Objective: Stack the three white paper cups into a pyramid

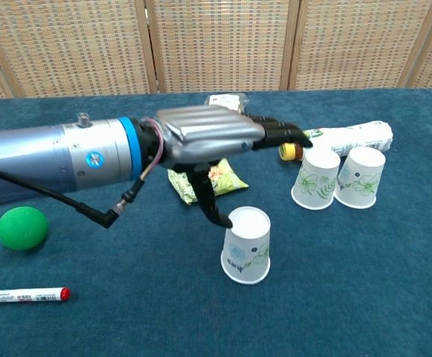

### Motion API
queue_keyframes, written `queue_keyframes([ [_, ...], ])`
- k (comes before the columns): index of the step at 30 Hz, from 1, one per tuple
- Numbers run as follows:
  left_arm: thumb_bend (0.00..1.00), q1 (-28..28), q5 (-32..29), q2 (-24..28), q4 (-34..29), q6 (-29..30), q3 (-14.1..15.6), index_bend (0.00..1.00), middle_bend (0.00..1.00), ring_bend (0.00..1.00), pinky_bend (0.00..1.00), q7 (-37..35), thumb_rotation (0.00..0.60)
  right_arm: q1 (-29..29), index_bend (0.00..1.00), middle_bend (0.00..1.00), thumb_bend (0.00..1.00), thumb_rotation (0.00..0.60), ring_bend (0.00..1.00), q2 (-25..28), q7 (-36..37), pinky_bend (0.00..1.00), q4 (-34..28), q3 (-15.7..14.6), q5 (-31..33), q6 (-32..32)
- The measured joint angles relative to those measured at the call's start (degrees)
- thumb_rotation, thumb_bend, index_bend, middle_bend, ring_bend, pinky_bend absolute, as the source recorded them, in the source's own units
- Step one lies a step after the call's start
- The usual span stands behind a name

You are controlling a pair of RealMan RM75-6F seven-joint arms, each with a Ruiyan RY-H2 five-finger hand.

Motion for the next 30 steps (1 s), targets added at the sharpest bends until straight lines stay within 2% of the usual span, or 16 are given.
queue_keyframes([
  [8,0.0,6.52,-1.89,12.15,-4.72,9.55,-1.99,0.0,0.0,0.0,0.0,-0.17,0.6,-0.11,0.0,0.0,0.0,0.6,0.0,-0.07,-1.05,0.0,-0.7,-0.63,-1.46,-0.08],
  [12,0.0,14.74,-8.5,20.6,-7.83,15.9,-2.27,0.0,0.0,0.0,0.0,0.82,0.6,0.18,0.0,0.0,0.0,0.6,0.0,-0.5,-2.38,0.0,-0.77,-1.12,-2.22,-0.85],
  [15,0.0,20.81,-12.46,23.91,-10.19,21.23,-1.9,0.0,0.0,0.0,0.0,0.9,0.6,0.81,0.0,0.0,0.0,0.6,0.0,-0.59,-2.51,0.0,-0.63,-1.36,-2.52,-2.21],
  [21,0.0,33.23,-18.69,26.64,-14.9,31.9,0.46,0.0,0.0,0.0,0.0,-1.2,0.6,5.55,0.0,0.0,0.0,0.6,0.0,1.35,-3.11,0.0,-2.71,-2.67,-7.75,-8.98],
  [24,0.0,37.55,-20.86,26.95,-15.9,34.83,1.57,0.0,0.0,0.0,0.0,-3.0,0.6,9.36,0.0,0.02,0.0,0.6,0.0,2.78,-2.12,0.0,-5.28,-3.02,-9.98,-14.38],
  [30,0.0,39.4,-18.41,27.36,-15.8,35.08,2.92,0.0,0.0,0.0,0.0,-4.61,0.6,18.73,0.06,0.07,0.0,0.6,0.0,4.95,-1.56,0.03,-13.94,-2.18,-11.44,-27.25],
])
